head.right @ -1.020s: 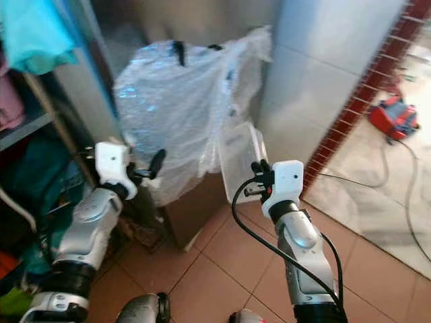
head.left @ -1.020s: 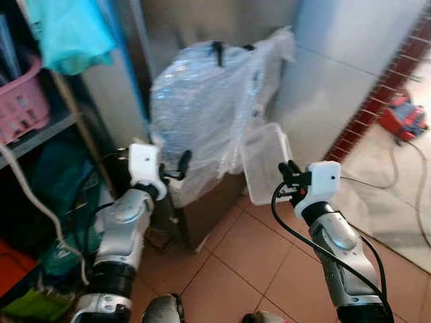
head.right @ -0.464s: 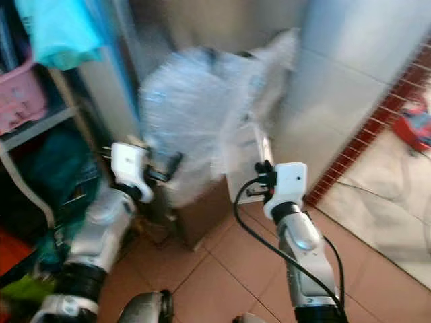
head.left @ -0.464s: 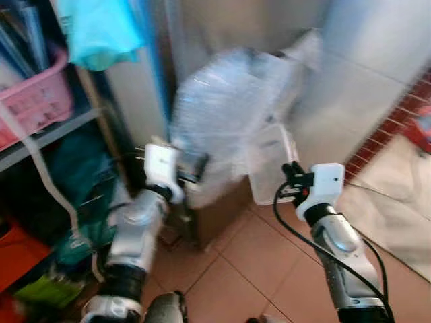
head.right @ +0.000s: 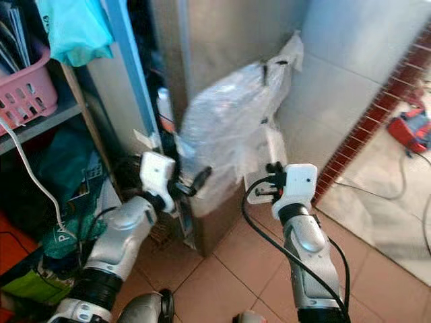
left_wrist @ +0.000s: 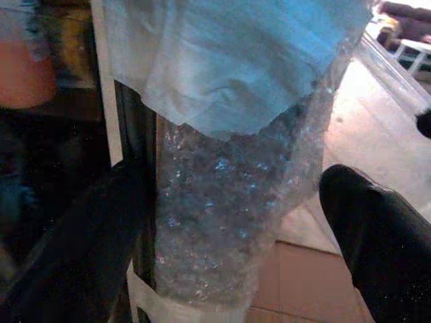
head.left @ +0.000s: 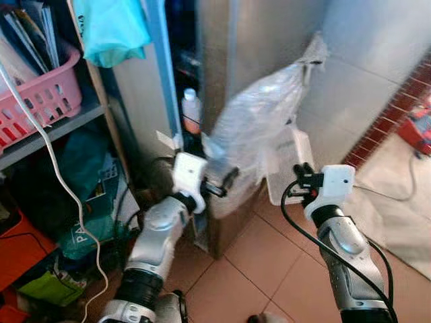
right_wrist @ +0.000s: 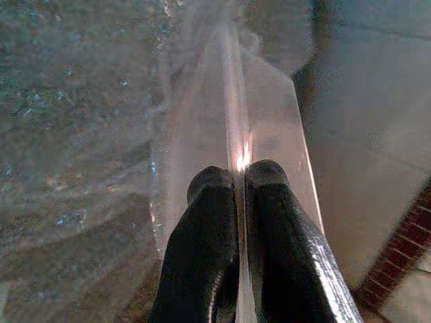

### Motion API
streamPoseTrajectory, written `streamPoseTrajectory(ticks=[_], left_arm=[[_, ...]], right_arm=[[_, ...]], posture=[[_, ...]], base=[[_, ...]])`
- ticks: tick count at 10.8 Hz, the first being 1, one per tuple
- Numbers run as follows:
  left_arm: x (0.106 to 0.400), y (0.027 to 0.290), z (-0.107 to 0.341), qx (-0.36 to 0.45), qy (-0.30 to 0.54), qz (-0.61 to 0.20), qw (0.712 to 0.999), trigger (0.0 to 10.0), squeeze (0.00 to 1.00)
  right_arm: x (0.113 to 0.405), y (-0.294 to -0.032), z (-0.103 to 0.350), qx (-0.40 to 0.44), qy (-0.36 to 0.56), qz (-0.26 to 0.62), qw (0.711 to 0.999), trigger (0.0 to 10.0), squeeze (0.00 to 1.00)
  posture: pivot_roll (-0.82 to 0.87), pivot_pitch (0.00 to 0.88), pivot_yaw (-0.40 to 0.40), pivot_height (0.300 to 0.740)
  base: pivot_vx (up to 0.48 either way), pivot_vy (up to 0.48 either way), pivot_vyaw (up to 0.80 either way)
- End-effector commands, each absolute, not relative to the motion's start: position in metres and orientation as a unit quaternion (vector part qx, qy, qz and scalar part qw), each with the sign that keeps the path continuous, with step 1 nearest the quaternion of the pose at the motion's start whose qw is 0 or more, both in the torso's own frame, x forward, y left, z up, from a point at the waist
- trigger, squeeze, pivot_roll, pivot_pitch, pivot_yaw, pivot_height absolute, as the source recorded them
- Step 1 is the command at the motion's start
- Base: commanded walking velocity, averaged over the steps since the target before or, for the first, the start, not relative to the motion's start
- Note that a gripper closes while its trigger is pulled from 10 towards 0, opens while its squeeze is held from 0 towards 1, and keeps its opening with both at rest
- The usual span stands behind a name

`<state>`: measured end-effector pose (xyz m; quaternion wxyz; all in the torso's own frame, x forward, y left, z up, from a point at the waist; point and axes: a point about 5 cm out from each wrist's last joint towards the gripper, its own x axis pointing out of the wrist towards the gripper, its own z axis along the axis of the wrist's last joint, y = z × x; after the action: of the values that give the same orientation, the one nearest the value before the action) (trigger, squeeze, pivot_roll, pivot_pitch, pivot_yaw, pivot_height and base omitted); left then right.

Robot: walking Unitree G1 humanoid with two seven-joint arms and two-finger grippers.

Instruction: Restocking fridge

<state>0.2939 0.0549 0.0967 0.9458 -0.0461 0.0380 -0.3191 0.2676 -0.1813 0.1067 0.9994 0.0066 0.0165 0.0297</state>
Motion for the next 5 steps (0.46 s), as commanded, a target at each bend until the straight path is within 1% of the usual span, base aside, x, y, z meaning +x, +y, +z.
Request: streamPoseTrajectory(ticks=[1, 3, 4, 5], left_arm=[[0.2886, 0.0458, 0.0811, -0.031, 0.081, -0.335, 0.938, 10.0, 0.00], [0.2905, 0.0456, 0.0853, -0.046, 0.066, -0.343, 0.936, 10.0, 0.00], [0.2917, 0.0450, 0.0862, -0.040, 0.063, -0.343, 0.936, 10.0, 0.00], [0.2917, 0.0422, 0.0864, -0.039, 0.061, -0.348, 0.935, 10.0, 0.00]], right_arm=[[0.2699, -0.1854, 0.1191, 0.006, -0.008, 0.010, 1.000, 10.0, 0.00], [0.2695, -0.1874, 0.1182, 0.000, -0.008, 0.000, 1.000, 10.0, 0.00], [0.2692, -0.1876, 0.1188, -0.005, -0.011, -0.001, 1.000, 10.0, 0.00], [0.2689, -0.1889, 0.1205, -0.009, -0.016, -0.009, 1.000, 10.0, 0.00]], posture=[[-0.10, 0.087, 0.018, 0.740], [-0.11, 0.080, 0.024, 0.740], [-0.11, 0.077, 0.025, 0.740], [-0.12, 0.073, 0.028, 0.740]], base=[[0.000, 0.000, 0.00], [0.000, 0.000, -0.80], [0.000, 0.000, -0.80], [0.251, 0.000, -0.56]])
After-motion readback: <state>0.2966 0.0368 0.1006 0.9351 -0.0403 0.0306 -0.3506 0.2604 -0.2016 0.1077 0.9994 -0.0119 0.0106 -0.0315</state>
